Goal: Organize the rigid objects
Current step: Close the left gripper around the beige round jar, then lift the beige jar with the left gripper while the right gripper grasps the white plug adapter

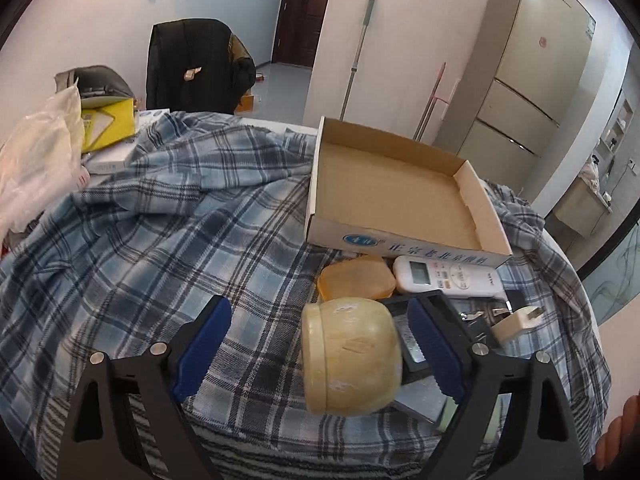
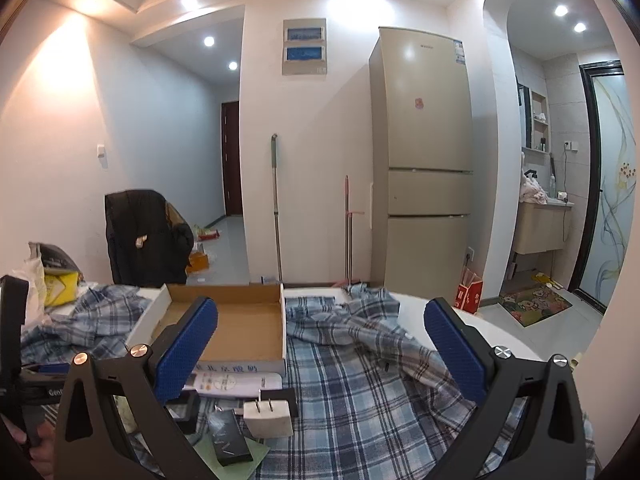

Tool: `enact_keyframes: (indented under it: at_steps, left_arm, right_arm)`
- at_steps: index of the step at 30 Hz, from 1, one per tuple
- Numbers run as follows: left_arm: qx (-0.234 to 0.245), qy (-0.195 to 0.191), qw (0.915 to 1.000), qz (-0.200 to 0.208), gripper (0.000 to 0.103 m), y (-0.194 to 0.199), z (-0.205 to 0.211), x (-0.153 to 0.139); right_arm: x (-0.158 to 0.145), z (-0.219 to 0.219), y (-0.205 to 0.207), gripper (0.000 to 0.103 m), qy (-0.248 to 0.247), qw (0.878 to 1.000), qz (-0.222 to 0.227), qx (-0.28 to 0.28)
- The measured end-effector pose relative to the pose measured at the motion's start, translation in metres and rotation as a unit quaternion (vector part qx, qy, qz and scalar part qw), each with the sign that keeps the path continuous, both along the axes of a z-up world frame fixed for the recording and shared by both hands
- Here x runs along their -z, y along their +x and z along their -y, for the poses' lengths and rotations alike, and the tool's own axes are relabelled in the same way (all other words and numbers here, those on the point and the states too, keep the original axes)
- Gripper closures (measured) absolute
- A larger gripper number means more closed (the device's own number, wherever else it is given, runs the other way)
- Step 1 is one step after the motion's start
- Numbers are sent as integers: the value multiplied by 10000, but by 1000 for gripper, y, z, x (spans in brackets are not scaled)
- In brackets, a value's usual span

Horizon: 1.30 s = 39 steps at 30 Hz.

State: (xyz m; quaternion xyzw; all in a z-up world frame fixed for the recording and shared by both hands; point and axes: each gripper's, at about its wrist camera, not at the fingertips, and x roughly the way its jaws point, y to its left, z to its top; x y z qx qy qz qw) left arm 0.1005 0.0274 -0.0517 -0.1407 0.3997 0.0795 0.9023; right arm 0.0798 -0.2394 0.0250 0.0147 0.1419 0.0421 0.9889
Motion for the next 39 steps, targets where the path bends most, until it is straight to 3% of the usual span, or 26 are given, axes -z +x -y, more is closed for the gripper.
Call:
enact_keyframes:
  at_steps: [2, 4, 8, 13, 19, 28, 33, 39]
  left_arm:
    - [113, 32, 9999, 53, 14, -1, 5, 1]
    - [248, 185, 9995, 85, 24, 0, 14, 3]
    - [422, 343, 9985, -81, 27, 6, 25, 13]
    - [348, 179, 9987, -317, 52, 10, 19, 23]
    - [412, 258, 9988, -23, 53, 1, 22, 16]
    - [601, 500, 9909, 1095, 53, -28, 33, -16]
    - [572, 567, 9851, 1521, 53, -39, 33, -28]
    - [468, 637, 9808, 1785, 53, -47, 30, -34]
  right_arm:
    - [11, -2, 6, 0, -45, 9999, -160, -22]
    - [19, -4, 11, 0, -57, 9994, -321, -74]
    - [33, -7, 14, 0, -85, 9985, -512, -157]
    - [41, -6, 17, 0, -82, 9976, -652, -220]
    - [48, -5, 24, 0, -147, 9963, -832, -154]
    - [56, 1, 34, 0, 32, 9929, -1185, -110]
    - [51, -8, 34, 0, 56, 9890, -1405, -451]
    - [56, -30, 35, 3, -246, 9816, -1703, -830]
